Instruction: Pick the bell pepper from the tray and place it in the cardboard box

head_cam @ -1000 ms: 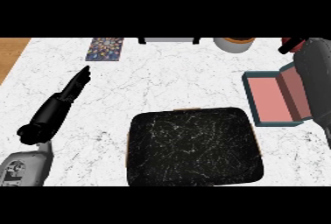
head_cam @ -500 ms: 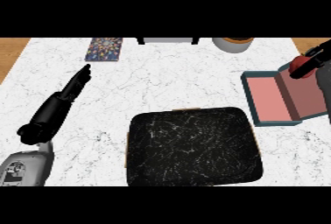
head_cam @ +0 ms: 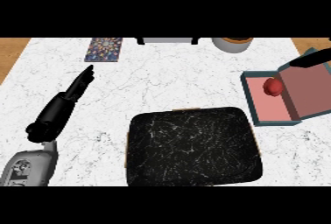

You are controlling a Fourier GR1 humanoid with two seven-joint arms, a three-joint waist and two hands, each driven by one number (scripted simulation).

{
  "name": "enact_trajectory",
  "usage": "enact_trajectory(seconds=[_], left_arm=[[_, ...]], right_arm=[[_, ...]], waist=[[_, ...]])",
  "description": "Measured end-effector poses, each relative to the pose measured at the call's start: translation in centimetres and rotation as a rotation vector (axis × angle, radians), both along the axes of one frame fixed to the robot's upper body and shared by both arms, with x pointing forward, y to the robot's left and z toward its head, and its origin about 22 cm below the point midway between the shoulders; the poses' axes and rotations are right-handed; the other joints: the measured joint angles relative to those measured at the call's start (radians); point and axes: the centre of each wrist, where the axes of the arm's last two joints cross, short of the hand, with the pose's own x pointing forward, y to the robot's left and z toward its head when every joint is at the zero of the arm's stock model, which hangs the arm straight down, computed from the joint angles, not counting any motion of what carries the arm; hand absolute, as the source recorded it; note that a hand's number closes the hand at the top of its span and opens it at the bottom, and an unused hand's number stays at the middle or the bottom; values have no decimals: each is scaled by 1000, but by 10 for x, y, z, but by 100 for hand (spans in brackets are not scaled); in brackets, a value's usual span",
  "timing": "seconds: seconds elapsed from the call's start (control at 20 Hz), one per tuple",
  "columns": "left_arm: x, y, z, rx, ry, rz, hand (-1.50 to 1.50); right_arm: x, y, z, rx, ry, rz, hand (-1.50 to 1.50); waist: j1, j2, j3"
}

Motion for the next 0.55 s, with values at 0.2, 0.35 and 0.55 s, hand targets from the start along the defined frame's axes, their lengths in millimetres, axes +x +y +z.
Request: enact_trajectory(seconds=[0.2,0.35,0.55], left_arm=[[-2,2,0,-3,-1,1,0],[-3,6,1,0,-6,7,0],[0,6,5,5,-8,5,0]], right_arm=[[-7,-8,18,171,-344,-86,-150],[-17,-20,13,288,-520,-173,-150],[-41,-42,-5,368,-654,-264,-150]], waist=[[-6,-2,2],[-8,-2,1],[-9,0,0]])
